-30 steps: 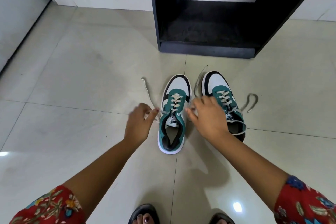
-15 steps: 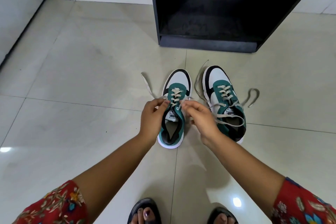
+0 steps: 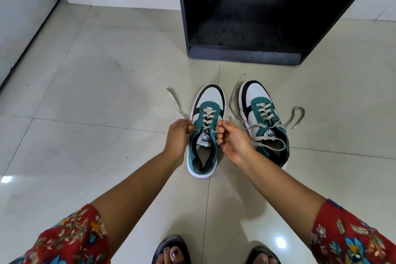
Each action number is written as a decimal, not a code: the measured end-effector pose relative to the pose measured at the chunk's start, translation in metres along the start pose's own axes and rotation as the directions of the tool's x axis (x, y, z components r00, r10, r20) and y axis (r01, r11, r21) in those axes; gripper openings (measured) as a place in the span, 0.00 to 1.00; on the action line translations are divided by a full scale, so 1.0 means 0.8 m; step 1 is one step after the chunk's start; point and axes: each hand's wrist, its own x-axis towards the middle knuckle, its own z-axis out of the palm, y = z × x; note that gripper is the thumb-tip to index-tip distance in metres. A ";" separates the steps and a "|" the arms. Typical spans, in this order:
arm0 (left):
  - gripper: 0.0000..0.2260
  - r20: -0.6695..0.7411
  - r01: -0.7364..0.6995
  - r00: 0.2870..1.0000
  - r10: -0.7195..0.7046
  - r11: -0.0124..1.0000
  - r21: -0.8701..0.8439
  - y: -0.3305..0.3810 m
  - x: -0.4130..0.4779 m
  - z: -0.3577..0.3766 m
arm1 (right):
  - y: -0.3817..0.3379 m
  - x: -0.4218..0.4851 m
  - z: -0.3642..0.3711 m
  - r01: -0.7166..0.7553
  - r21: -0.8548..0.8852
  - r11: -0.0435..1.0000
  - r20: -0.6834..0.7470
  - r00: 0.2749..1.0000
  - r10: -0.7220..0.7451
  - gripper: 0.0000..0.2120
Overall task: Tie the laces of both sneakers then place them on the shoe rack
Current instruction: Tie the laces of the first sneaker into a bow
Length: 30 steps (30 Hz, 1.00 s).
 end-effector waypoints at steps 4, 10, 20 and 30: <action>0.12 0.192 -0.325 0.938 0.289 0.926 0.193 0.006 -0.003 -0.011 | -0.033 -0.005 0.006 0.163 -0.596 0.787 0.105 0.987 -0.125 0.17; 0.14 0.481 -0.677 0.715 0.508 0.674 0.295 0.038 0.002 -0.014 | -0.071 -0.036 0.040 0.503 -0.850 0.156 0.445 0.844 -0.301 0.12; 0.10 0.254 -0.601 0.738 0.625 0.436 0.670 0.066 -0.006 -0.001 | -0.056 -0.059 0.015 0.601 -0.792 0.111 0.448 0.695 -0.562 0.09; 0.17 0.321 -0.476 0.878 0.354 0.592 0.651 0.108 -0.015 -0.002 | -0.033 -0.046 0.027 0.578 -0.714 0.394 0.309 0.766 -0.564 0.05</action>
